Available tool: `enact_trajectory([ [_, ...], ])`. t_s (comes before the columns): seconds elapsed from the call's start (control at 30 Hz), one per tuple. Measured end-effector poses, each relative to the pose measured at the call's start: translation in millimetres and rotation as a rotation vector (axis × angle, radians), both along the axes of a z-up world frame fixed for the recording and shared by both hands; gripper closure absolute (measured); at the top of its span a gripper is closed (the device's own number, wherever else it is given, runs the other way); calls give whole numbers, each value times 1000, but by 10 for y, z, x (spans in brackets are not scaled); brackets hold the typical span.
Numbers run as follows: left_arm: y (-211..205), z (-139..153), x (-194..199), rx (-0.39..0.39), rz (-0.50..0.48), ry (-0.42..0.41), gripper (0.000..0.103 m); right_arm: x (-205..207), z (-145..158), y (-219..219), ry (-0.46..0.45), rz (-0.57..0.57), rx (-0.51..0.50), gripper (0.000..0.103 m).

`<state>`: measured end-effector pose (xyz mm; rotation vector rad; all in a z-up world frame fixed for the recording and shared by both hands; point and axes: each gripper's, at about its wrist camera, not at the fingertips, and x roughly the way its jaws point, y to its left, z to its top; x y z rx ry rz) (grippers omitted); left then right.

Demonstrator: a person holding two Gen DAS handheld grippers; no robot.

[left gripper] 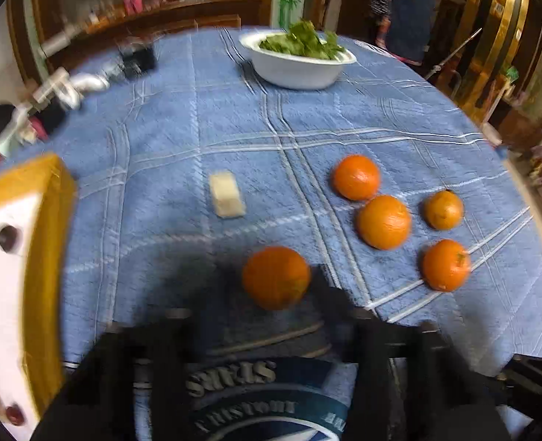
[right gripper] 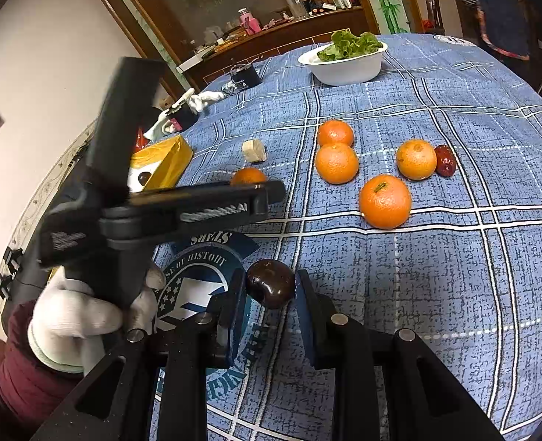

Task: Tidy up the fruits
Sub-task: 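Grasp an orange with the left tool while the right tool grasps a dark plum, then release the orange into the tray with the left tool while the right tool releases the plum there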

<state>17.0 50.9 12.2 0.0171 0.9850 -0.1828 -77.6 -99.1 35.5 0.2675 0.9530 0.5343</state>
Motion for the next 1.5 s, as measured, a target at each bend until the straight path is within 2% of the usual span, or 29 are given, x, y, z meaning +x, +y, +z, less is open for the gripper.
enact_trajectory([
  [0.17,253,128,-126,-82,61,-15,73,11,12,44,1,-6,-11,74],
  [0.37,898,434,-550,-208,167,-77,72,-19,108,244,-7,23,-22,74],
  [0.53,1788,531,-908,-255,365,-113,72,-65,249,658,-27,105,-42,74],
  [0.67,2401,458,-1089,-262,518,-116,72,-72,356,1133,-34,195,-35,73],
  [0.73,2606,416,-1181,-279,564,-118,72,-80,407,1379,-36,239,-29,73],
  [0.93,2914,369,-1296,-318,604,-134,72,-38,514,2072,-59,334,-37,73],
  [1.13,3054,306,-1343,-363,604,-126,71,8,401,2509,-36,373,-76,72],
  [1.17,3061,307,-1350,-368,604,-125,67,14,377,2549,-32,371,-78,71],
  [1.2,3072,310,-1360,-380,601,-129,57,22,358,2570,-28,367,-76,71],
  [1.27,3078,338,-1385,-382,603,-145,44,40,334,2600,-17,356,-69,71],
  [1.33,3088,384,-1423,-379,608,-166,39,58,316,2594,-6,347,-65,69],
  [1.4,3091,429,-1452,-392,614,-179,29,69,317,2572,-7,336,-58,56],
  [1.5,3095,479,-1487,-400,649,-182,21,57,365,2495,-19,317,-39,50],
])
